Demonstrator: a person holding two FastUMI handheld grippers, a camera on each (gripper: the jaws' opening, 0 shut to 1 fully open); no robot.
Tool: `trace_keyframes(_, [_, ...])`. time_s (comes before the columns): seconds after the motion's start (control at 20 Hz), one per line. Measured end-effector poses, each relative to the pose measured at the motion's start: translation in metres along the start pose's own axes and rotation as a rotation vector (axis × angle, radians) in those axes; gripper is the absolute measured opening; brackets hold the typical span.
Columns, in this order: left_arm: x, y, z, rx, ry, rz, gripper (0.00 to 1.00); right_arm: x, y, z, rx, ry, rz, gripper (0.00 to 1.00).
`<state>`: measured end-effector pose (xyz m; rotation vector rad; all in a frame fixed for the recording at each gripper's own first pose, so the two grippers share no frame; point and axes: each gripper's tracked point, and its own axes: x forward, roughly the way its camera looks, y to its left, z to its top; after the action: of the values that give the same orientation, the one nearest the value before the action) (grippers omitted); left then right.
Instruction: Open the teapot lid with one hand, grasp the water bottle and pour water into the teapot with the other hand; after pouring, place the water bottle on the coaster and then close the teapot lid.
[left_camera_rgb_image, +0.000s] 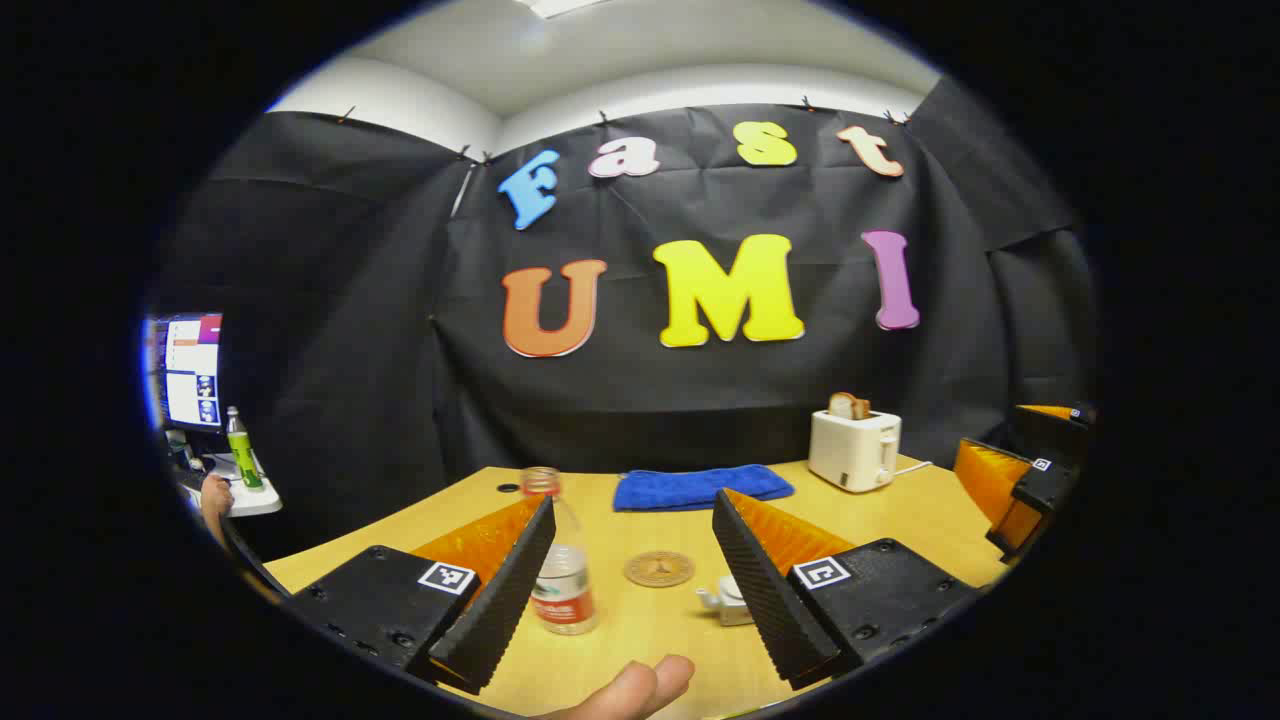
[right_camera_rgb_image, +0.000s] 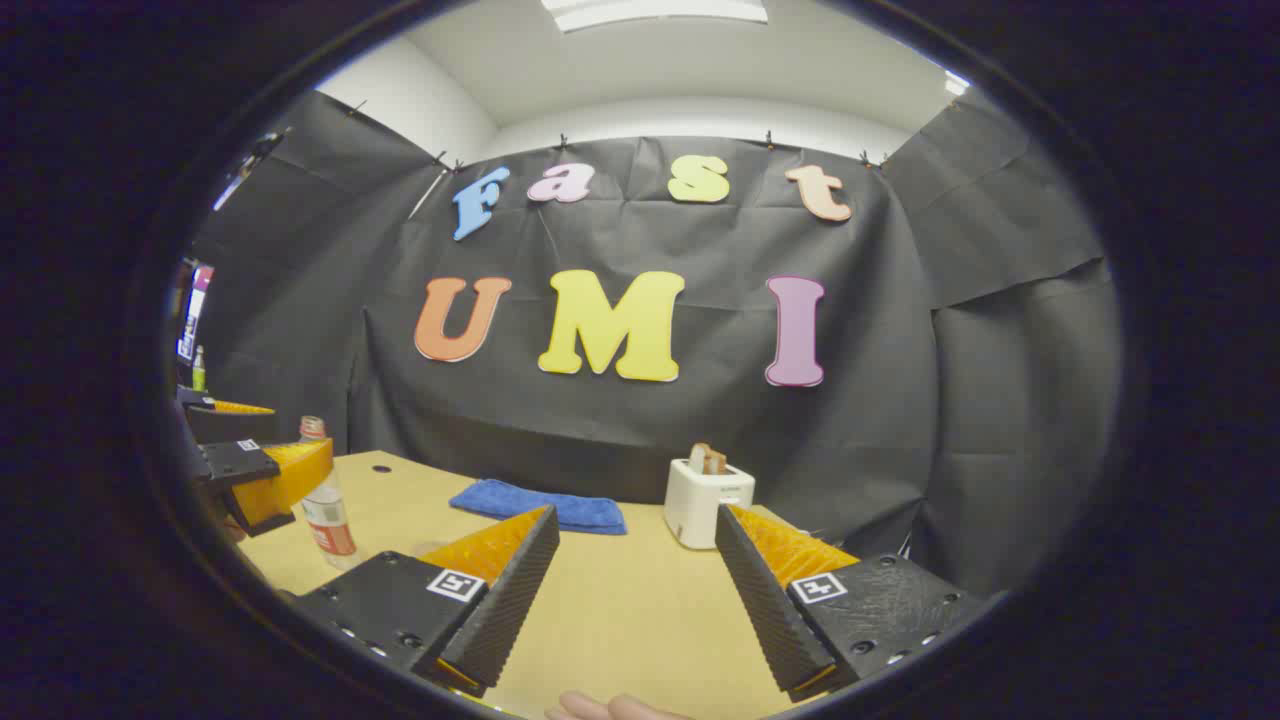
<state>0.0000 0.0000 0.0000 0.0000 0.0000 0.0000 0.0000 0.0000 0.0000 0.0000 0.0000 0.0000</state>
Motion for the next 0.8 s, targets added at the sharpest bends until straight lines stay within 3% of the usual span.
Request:
trace_keyframes(0.05, [0.002,0.017,0.000,-0.009,-0.004,0.014,0.94,0.001,0.014,-0.002,-0.001,0.008,0.016,0.95])
trace_keyframes(0.1, [0.004,0.029,-0.002,-0.020,-0.009,0.021,0.99,0.005,0.025,-0.003,-0.008,0.013,0.028,0.95])
trace_keyframes(0.3, [0.013,0.057,-0.004,-0.043,-0.010,0.005,0.99,0.022,0.056,-0.008,-0.019,0.019,0.047,0.95])
trace_keyframes(0.55, [0.021,0.060,-0.003,0.049,-0.001,-0.031,0.99,0.037,0.075,-0.021,-0.017,0.047,0.071,0.95])
trace_keyframes(0.8, [0.032,0.061,-0.025,-0.001,0.068,-0.066,0.99,0.050,0.086,-0.054,0.006,0.107,0.056,0.97])
